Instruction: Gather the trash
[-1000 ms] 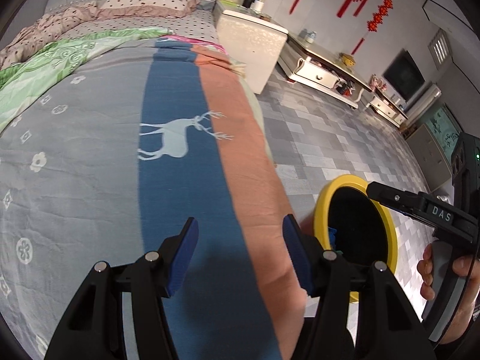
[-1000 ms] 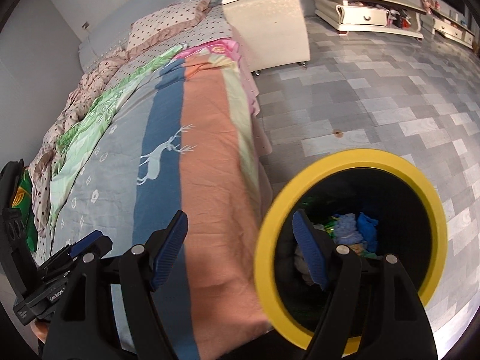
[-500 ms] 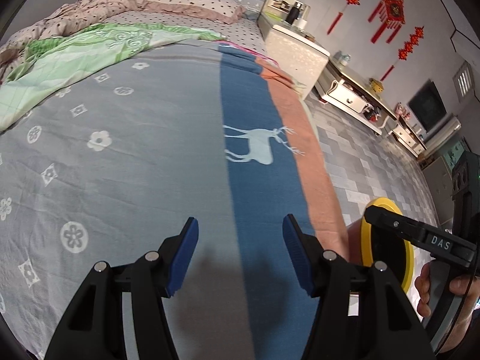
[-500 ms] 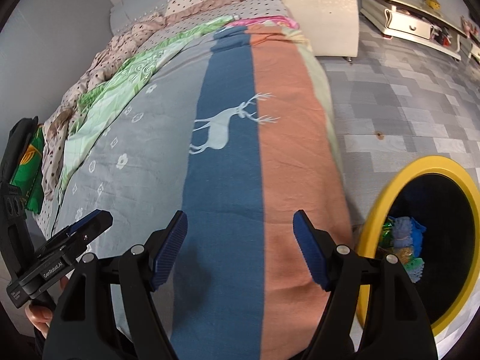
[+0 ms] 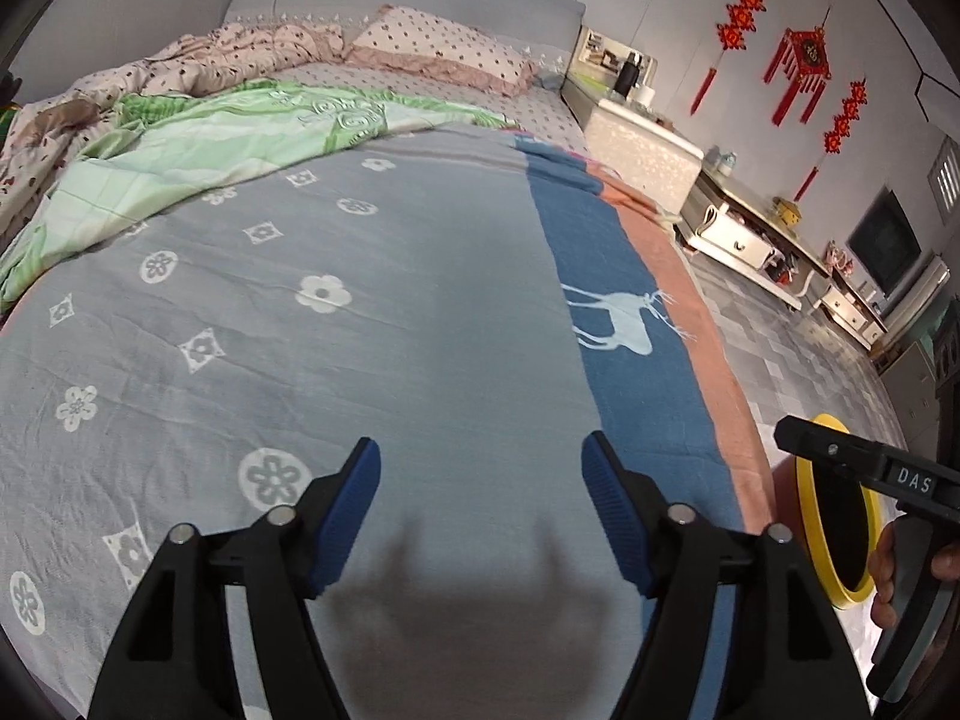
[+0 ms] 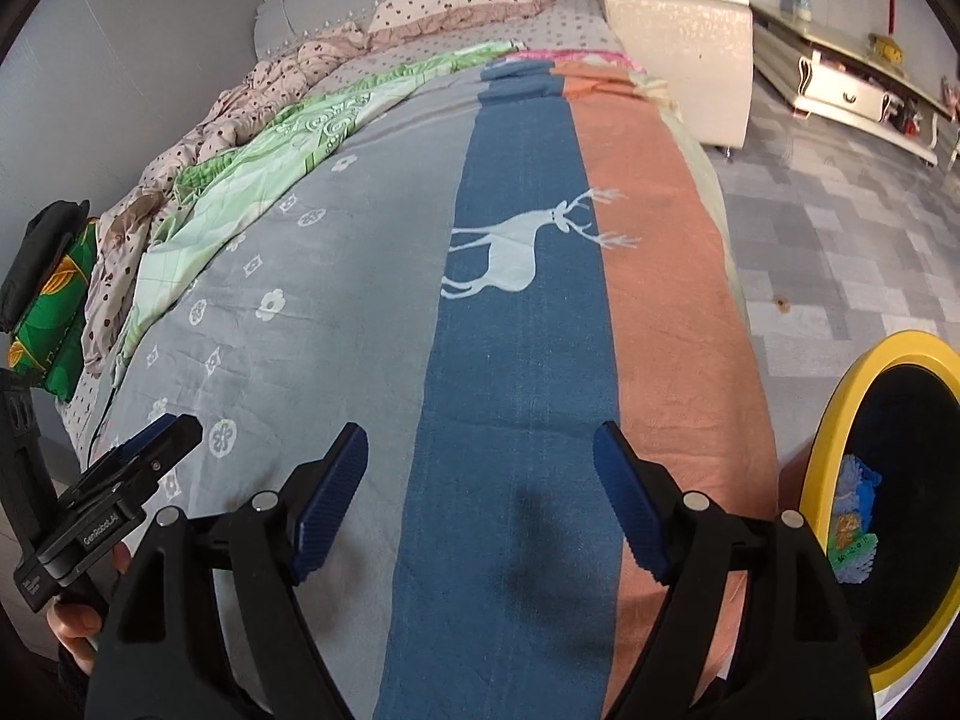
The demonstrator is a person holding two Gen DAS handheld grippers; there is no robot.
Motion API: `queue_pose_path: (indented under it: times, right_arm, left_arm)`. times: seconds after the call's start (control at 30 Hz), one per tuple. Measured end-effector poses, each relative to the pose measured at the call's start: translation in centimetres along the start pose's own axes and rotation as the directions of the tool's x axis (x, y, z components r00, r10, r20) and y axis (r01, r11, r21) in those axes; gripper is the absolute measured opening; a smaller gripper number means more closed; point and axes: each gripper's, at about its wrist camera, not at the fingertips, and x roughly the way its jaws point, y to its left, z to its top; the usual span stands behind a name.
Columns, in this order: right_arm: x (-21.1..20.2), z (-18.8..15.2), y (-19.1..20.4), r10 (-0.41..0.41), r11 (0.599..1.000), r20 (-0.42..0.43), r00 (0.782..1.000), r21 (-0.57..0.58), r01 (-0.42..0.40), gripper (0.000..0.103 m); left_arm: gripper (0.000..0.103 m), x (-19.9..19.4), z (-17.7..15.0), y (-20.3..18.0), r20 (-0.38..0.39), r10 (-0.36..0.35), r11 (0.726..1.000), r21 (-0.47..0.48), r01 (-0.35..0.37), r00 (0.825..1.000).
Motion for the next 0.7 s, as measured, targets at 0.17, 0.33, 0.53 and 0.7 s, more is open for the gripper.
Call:
queue_pose_path:
  times: [0.17, 0.33, 0.53, 0.7]
  right_arm:
    - [-1.1, -0.7, 1.0, -0.044, 0.998, 0.107, 0.993, -0.028, 0.047, 0.083]
    - [-2.4, -1.7, 1.5, -0.077, 0.996, 0.201, 0.977, -0.024, 0.083, 0.093]
    - [-4.9, -3.5, 0.8, -0.114, 0.993, 0.334, 0.936, 0.030, 0.111, 0.095]
    - [-7.3, -5.4, 0.8, -0.143, 0.990, 0.434, 0.889, 0.051, 0.134, 0.095]
  left_arm:
    - [0.085, -1.1, -0.7, 1.6, 0.094, 0.010, 1.000, -0.005, -0.009, 0.996]
    - [0.092, -2.9, -1.3, 1.8, 0.199, 0.030, 0.999, 0.028, -0.036, 0.980]
    - [0.095, -6.1, -2.0, 0.4, 0.297, 0.036, 0.994, 0.091, -0.066, 0.954]
    - [0.095, -8.7, -3.0, -1.0, 0.354, 0.010, 0.991, 0.124, -0.058, 0.935]
